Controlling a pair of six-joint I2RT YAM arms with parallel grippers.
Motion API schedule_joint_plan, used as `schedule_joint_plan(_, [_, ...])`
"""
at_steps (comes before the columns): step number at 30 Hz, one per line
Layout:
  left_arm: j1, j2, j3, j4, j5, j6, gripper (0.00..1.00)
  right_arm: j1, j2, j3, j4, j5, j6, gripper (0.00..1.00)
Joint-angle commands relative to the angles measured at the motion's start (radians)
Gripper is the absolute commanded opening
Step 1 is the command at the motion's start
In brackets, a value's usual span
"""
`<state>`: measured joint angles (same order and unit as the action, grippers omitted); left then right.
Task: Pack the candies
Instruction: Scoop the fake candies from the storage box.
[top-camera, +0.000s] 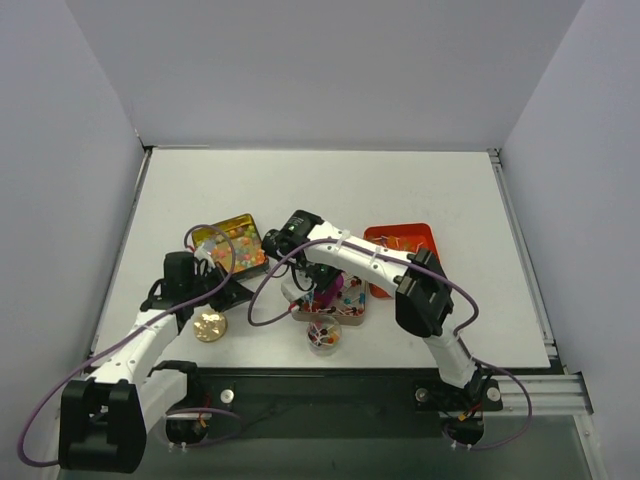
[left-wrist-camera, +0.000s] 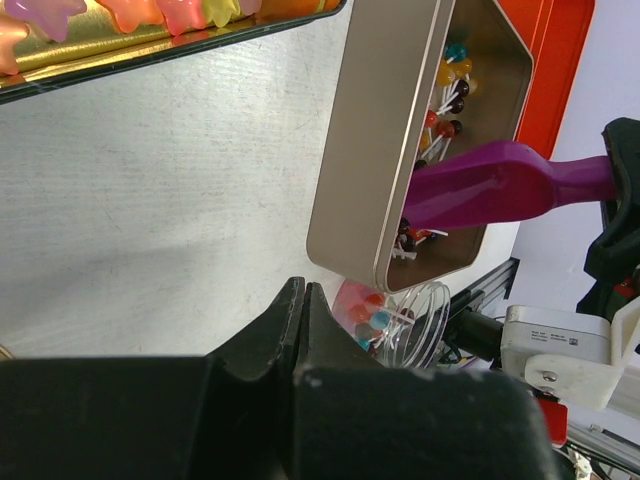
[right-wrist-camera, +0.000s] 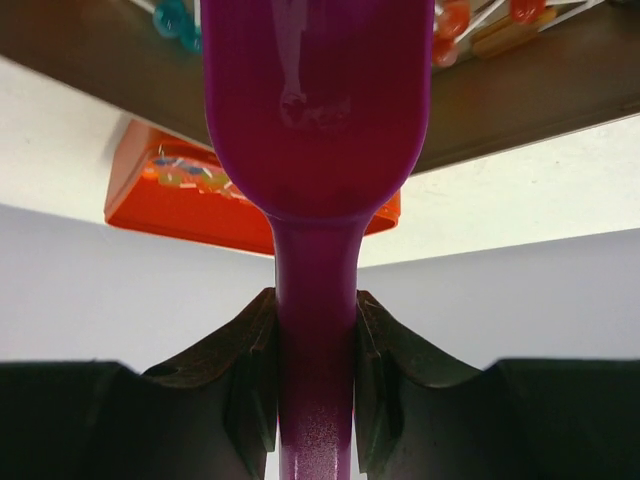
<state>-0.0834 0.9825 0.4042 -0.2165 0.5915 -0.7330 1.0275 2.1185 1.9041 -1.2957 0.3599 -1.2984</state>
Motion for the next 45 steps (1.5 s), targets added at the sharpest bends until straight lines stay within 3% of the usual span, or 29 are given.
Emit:
schedule_joint_plan(1, [-0.001, 0.002, 0.005, 0.031, -0.016, 0.007, 0.0, -0.004, 0.032, 0.038, -0.148, -0.087, 0.123, 0.0])
schedule_joint_plan(14, [0.03, 0.036, 0.012, 0.069, -0.016, 0.006, 0.0, 0.005, 0.028, -0.033, 0.001, -0.171, 0.223, 0.0])
schedule_joint_plan(24, [0.059, 0.058, 0.027, 0.039, -0.009, 0.04, 0.0, -0.02, -0.023, -0.229, 0.332, -0.271, 0.258, 0.0])
schedule_joint_plan(38, [0.079, 0.148, 0.071, 0.072, 0.01, 0.064, 0.0, -0.168, -0.16, -0.378, 0.633, -0.634, 0.157, 0.0])
schedule_joint_plan(45, [0.117, 0.174, 0.122, 0.045, 0.062, 0.089, 0.0, -0.231, -0.239, -0.462, 0.664, -0.867, 0.057, 0.0])
